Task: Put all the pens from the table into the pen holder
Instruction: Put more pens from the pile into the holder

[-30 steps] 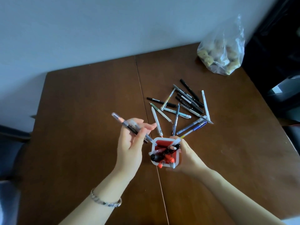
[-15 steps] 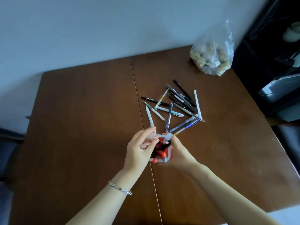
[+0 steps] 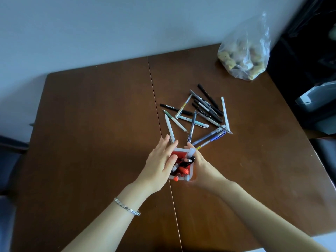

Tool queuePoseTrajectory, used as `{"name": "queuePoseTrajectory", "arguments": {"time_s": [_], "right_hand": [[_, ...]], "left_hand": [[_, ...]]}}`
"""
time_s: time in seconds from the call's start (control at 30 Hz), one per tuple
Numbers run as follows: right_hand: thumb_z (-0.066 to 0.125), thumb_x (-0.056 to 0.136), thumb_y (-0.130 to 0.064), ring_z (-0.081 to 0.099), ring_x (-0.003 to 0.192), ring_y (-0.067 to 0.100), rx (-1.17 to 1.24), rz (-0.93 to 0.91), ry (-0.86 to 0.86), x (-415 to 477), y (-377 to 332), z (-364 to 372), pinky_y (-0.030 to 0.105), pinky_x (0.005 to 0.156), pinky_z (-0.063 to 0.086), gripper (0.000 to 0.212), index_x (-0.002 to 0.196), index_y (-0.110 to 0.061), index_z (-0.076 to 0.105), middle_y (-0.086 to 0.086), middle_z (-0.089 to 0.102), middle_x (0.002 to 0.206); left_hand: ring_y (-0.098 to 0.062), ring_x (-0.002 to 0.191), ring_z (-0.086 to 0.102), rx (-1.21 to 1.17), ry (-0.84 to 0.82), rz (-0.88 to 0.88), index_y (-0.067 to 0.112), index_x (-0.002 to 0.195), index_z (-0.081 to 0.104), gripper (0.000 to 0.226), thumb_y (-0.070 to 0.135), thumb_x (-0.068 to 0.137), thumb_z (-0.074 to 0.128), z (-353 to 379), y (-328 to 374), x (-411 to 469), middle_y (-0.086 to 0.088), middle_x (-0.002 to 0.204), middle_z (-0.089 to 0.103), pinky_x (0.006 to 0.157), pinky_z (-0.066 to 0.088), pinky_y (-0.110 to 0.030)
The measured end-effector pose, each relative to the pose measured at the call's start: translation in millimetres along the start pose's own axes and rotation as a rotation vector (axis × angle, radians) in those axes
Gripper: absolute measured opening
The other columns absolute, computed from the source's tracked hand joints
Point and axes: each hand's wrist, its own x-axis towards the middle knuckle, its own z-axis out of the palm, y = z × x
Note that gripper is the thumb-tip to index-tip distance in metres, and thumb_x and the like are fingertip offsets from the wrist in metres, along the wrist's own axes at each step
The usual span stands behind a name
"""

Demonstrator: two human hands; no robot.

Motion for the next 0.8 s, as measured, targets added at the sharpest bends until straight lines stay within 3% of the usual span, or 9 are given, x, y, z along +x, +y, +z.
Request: {"name": "queuePoseTrajectory", "arguments": {"time_s": [0.07,0.17,0.27,0.37,0.47,0.53,0.6,0.67,0.8], "right_hand": [[0.075,0.073,-0.007,0.021,0.142,0.018,-0.211,0.044,-0.024,5.2,11.2,-10.9,0.024,0.112,0.021,0.106,0.148,-0.02,0.001,-0.002,0.013,0.157],[0.049,0.082,0.01,0.016,0.144,0.016,-0.419,0.118,0.164,19.4,36.0,-38.8,0.028,0.117,0.009,0.078,0.147,-0.018,0.016,0.001,0.024,0.155],[0.04,0.086,0.009,0.018,0.143,0.018,-0.609,0.15,0.261,37.1,62.0,-59.6,0.031,0.116,0.014,0.064,0.144,-0.014,0.027,0.001,0.031,0.151],[0.046,0.087,0.002,0.025,0.14,0.022,-0.78,0.128,0.155,49.6,74.8,-66.5,0.032,0.114,0.019,0.056,0.14,-0.011,0.036,0.004,0.038,0.146],[0.079,0.058,-0.003,0.063,0.094,0.025,-0.94,-0.017,0.198,50.0,78.6,-60.1,0.032,0.087,0.051,0.038,0.093,-0.01,0.067,0.005,0.067,0.092],[0.085,0.05,-0.009,0.065,0.075,0.022,-1.015,-0.016,0.156,43.2,70.4,-56.0,0.031,0.073,0.054,0.035,0.08,-0.013,0.067,0.002,0.065,0.076],[0.063,0.081,-0.013,0.06,0.095,0.024,-0.971,0.04,0.05,34.3,67.0,-45.9,0.033,0.084,0.048,0.026,0.106,-0.012,0.059,0.004,0.063,0.099],[0.037,0.095,-0.013,0.057,0.105,0.025,-0.761,0.188,-0.011,17.2,59.7,-39.5,0.034,0.087,0.045,0.031,0.125,-0.015,0.043,0.004,0.056,0.117],[0.033,0.099,-0.03,0.058,0.067,0.021,-0.253,0.328,0.126,-26.5,37.3,-51.9,0.034,0.061,0.044,0.029,0.126,-0.023,0.041,0.001,0.06,0.08]], "left_hand": [[-0.006,0.14,0.009,-0.18,-0.03,-0.052,0.042,0.141,0.011,0.064,0.065,0.083,0.022,-6.3,-1.6,-2.8,0.012,0.155,0.007,0.108,0.019,-0.029],[0.014,0.125,0.025,-0.399,-0.105,-0.084,0.049,0.137,0.011,0.091,0.086,0.059,0.041,-13.5,-8.3,-12.6,0.034,0.139,0.021,0.099,0.03,-0.017],[0.01,0.128,0.022,-0.212,-0.211,-0.035,0.045,0.138,0.008,0.103,0.055,0.061,0.075,-12.5,-13.0,-16.7,0.031,0.141,0.019,0.102,0.033,-0.02],[0.002,0.13,0.024,0.014,-0.093,0.078,0.034,0.139,0.016,0.096,0.028,0.067,0.08,-7.2,-15.0,-11.8,0.014,0.148,0.022,0.108,0.032,-0.022],[-0.004,0.127,0.036,0.049,0.019,0.119,0.025,0.138,0.027,0.087,0.025,0.068,0.079,-4.5,-17.5,-9.2,0.007,0.143,0.034,0.097,0.028,-0.004],[-0.008,0.127,0.039,0.049,0.053,0.11,0.023,0.137,0.031,0.085,0.027,0.067,0.079,-2.4,-18.4,-12.1,0.007,0.141,0.036,0.096,0.031,-0.008],[-0.01,0.127,0.04,0.061,0.098,0.099,0.022,0.136,0.034,0.082,0.028,0.067,0.079,0.6,-18.0,-16.4,0.006,0.14,0.038,0.097,0.034,-0.013],[-0.01,0.126,0.042,0.073,0.126,0.082,0.022,0.135,0.035,0.081,0.027,0.067,0.079,1.8,-15.3,-18.7,0.007,0.14,0.038,0.096,0.035,-0.014],[-0.012,0.122,0.046,0.088,0.117,0.049,0.025,0.133,0.036,0.081,0.025,0.065,0.08,-1.7,-9.7,-18.5,0.008,0.139,0.038,0.095,0.046,-0.025]]}}
